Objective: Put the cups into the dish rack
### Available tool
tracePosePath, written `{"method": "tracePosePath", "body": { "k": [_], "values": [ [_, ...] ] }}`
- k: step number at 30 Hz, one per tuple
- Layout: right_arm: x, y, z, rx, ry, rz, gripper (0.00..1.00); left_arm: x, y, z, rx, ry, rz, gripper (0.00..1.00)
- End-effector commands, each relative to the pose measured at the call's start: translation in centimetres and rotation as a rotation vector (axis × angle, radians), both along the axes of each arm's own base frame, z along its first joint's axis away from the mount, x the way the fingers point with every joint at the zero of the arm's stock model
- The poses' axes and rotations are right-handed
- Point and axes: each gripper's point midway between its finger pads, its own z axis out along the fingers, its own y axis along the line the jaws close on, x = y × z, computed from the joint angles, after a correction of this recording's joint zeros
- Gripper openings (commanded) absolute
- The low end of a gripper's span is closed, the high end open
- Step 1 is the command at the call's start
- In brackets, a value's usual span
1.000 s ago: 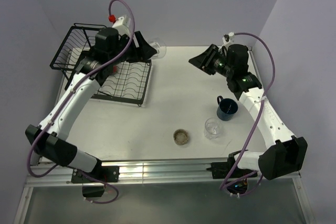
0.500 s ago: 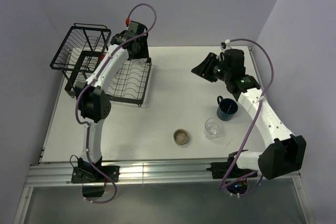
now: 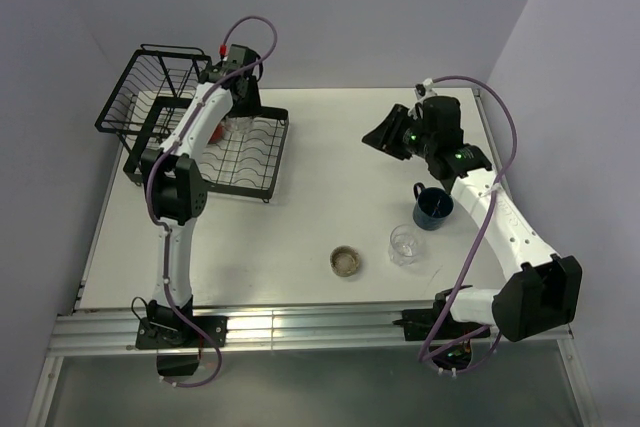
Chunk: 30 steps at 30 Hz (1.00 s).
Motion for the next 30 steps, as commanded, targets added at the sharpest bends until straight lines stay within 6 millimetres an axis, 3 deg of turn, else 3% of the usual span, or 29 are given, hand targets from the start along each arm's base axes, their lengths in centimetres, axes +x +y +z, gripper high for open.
{"method": "tracePosePath", "body": {
  "k": [1, 14, 20, 23, 24, 26, 27, 30],
  "values": [
    [0.2, 0.2, -0.8, -0.021, -0.002, 0.006, 0.44, 1.6, -0.1, 0.9, -0.013, -0.058, -0.015, 0.00],
    [0.5, 0.9, -2.0, -0.026, 0.020, 0.021, 0.43, 2.8, 1.5, -2.4, -0.015, -0.017, 0.007, 0.03],
    [0.7, 1.4, -2.2, -0.033, 0.025, 0.020, 0.44, 3.2, 1.8, -2.9, -0.015, -0.022, 0.007, 0.08],
    [0.7, 1.6, -2.3, -0.035, 0.026, 0.025, 0.43, 3.4, 1.9, -3.0, -0.010, -0.025, 0.006, 0.19],
    [0.7, 1.7, -2.5, -0.035, 0.031, 0.026, 0.43, 3.5, 1.9, -3.0, -0.008, -0.029, 0.007, 0.29],
    [0.8, 1.7, -2.4, -0.036, 0.027, 0.023, 0.43, 3.5, 1.8, -3.2, -0.007, -0.026, 0.005, 0.35],
    [0.8, 1.7, -2.5, -0.038, 0.030, 0.024, 0.43, 3.6, 1.8, -3.2, -0.007, -0.028, 0.004, 0.45],
    [0.9, 1.8, -2.6, -0.045, 0.033, 0.024, 0.44, 3.6, 1.9, -3.5, -0.007, -0.028, 0.009, 0.60]
  ]
}}
